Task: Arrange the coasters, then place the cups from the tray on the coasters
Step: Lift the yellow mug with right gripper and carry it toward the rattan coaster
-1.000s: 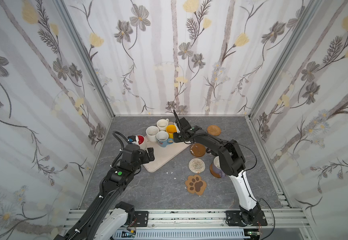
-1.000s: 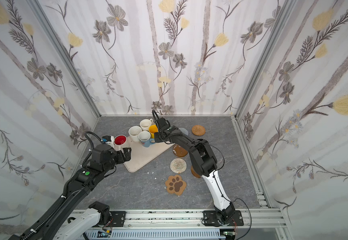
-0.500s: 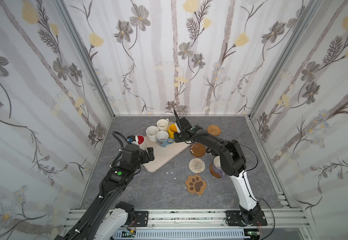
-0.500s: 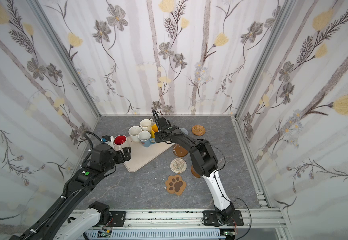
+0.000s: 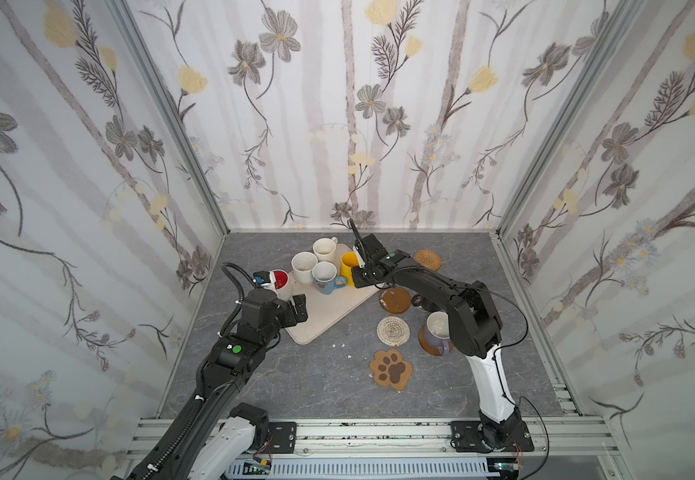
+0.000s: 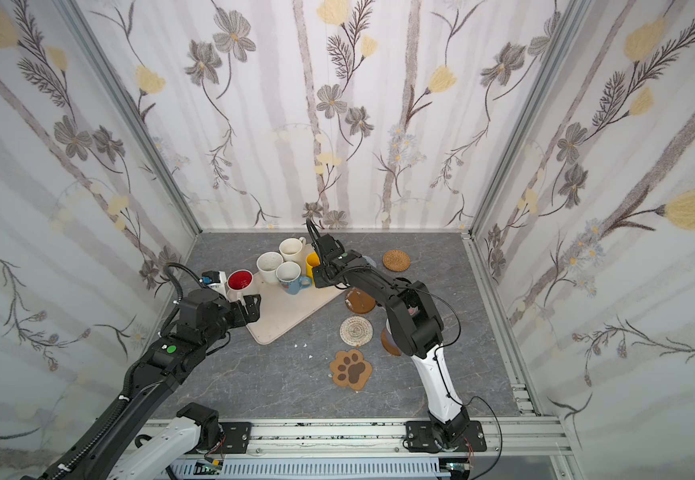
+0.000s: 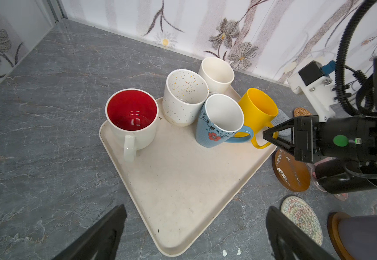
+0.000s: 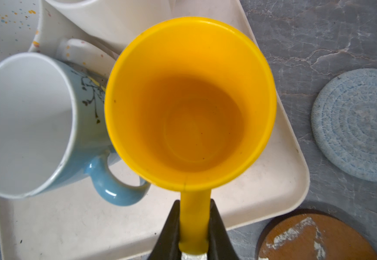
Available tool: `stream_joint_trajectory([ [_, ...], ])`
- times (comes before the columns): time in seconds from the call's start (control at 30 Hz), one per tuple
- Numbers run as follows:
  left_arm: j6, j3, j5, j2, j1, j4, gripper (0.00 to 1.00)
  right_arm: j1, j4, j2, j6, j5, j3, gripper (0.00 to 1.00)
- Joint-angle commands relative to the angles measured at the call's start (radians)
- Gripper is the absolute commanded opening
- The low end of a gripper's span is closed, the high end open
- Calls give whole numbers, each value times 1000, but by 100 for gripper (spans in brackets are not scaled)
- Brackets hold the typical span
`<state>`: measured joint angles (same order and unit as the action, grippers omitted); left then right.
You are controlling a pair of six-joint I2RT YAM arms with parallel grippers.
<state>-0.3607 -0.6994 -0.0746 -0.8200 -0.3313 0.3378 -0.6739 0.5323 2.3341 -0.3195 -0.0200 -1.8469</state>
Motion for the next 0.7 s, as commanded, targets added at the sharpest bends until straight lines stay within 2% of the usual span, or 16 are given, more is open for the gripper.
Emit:
stream_joint_trajectory([
  [0.0, 14, 1, 15, -7, 1, -27, 100, -1, -72, -46, 27, -30, 5, 0],
  [0.33, 8, -65, 35, -76, 2, -26, 100, 14, -66, -142, 72, -54, 16, 0],
  [0.67, -2, -145, 38, -184, 1, -33, 100, 122, -74, -222, 108, -34, 69, 0],
])
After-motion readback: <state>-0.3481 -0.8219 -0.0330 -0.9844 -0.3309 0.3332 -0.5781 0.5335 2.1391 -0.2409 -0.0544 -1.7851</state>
